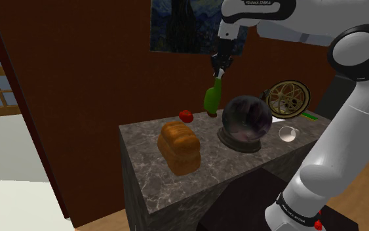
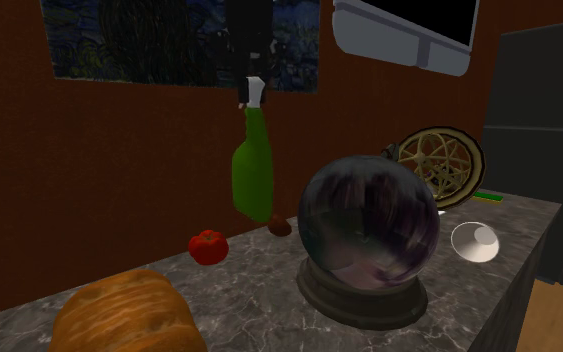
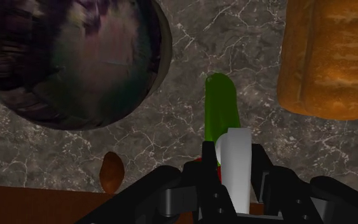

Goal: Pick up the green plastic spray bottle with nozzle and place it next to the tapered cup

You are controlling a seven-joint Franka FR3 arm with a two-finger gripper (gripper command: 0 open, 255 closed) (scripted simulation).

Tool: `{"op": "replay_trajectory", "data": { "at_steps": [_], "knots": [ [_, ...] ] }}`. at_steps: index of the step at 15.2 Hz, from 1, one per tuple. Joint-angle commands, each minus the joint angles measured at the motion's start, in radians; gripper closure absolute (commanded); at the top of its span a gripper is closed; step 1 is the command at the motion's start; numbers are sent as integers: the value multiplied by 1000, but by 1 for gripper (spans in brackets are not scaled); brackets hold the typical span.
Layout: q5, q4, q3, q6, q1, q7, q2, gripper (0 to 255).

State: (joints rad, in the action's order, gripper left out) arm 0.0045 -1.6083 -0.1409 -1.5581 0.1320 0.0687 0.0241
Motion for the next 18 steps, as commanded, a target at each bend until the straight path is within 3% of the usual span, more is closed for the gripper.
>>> {"op": "replay_trajectory", "data": {
  "at_steps": [1, 18],
  "knots": [
    [1, 35, 0, 28, 0, -1, -7, 255],
    [20, 438, -8, 307, 11, -11, -133, 255]
  ]
}}
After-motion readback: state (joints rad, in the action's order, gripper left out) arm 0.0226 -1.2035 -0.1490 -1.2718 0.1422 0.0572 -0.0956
